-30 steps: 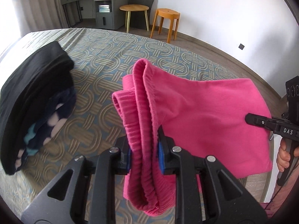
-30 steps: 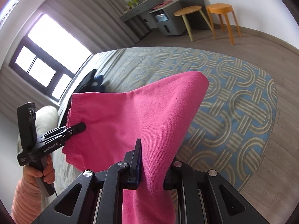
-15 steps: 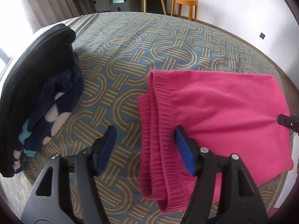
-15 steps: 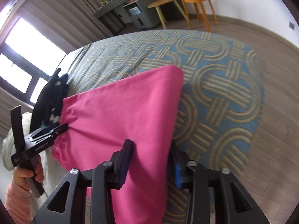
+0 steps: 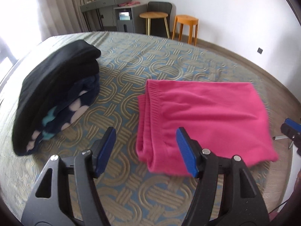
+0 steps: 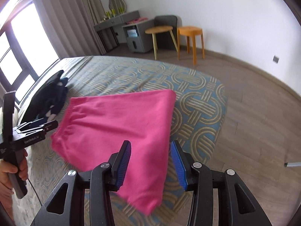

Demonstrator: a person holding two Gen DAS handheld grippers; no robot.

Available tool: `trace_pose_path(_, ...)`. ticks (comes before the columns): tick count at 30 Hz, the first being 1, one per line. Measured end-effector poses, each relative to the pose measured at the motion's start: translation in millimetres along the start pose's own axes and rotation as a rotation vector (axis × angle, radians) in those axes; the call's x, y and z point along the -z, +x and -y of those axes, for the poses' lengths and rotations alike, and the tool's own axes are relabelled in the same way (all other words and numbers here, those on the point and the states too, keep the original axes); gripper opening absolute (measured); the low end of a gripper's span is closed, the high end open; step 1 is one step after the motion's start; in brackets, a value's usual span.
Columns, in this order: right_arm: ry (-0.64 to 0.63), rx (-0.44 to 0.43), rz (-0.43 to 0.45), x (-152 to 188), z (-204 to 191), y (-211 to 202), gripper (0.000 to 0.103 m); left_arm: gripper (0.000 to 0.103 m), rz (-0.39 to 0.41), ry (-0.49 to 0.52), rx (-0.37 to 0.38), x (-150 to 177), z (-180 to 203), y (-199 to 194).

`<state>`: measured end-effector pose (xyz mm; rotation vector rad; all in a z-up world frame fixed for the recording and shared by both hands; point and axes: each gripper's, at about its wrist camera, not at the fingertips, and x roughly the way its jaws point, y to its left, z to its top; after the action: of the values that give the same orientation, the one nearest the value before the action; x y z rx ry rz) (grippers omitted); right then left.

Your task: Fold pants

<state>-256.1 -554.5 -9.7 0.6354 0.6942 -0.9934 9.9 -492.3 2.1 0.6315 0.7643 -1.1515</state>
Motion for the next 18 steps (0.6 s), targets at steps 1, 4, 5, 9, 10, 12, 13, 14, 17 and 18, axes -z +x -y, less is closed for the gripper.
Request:
trace_pose_path(1, -0.011, 0.019, 0.012, 4, -7, -5, 0.045, 0.069, 0.012, 0.001, 0.002, 4, 5, -9)
trace_pose_path(4, -0.049, 0.053, 0.034, 19, -23, -25, 0.045, 0.075, 0.052, 0.025, 0.031, 16, 18, -40)
trace_pose_path(5, -0.052, 0.05, 0.033, 22, -28, -29, 0.045, 0.075, 0.072, 0.036, 0.035, 20, 23, -51)
trace_pose_path(9, -0.056, 0.016, 0.024, 35, -42, -56, 0.046, 0.079, 0.125, 0.064, 0.041, 40, 39, -94)
trace_pose_path(10, -0.058, 0.018, 0.03, 36, -44, -62, 0.046, 0.082, 0.131, 0.062, 0.045, 42, 39, -100)
trace_pose_path(12, -0.058, 0.03, 0.059, 40, -50, -80, 0.046, 0.084, 0.155, 0.053, 0.059, 49, 40, -119)
trace_pose_path(13, -0.059, 0.039, 0.075, 42, -54, -88, 0.046, 0.085, 0.173, 0.045, 0.065, 54, 39, -129)
trace_pose_path(14, -0.059, 0.05, 0.092, 44, -57, -97, 0.05, 0.086, 0.184, 0.04, 0.067, 58, 39, -136)
trace_pose_path(17, -0.053, 0.082, 0.145, 53, -67, -122, 0.058, 0.094, 0.215, 0.009, 0.074, 69, 33, -154)
trace_pose_path(18, -0.055, 0.09, 0.156, 56, -70, -128, 0.058, 0.094, 0.225, -0.004, 0.077, 73, 32, -160)
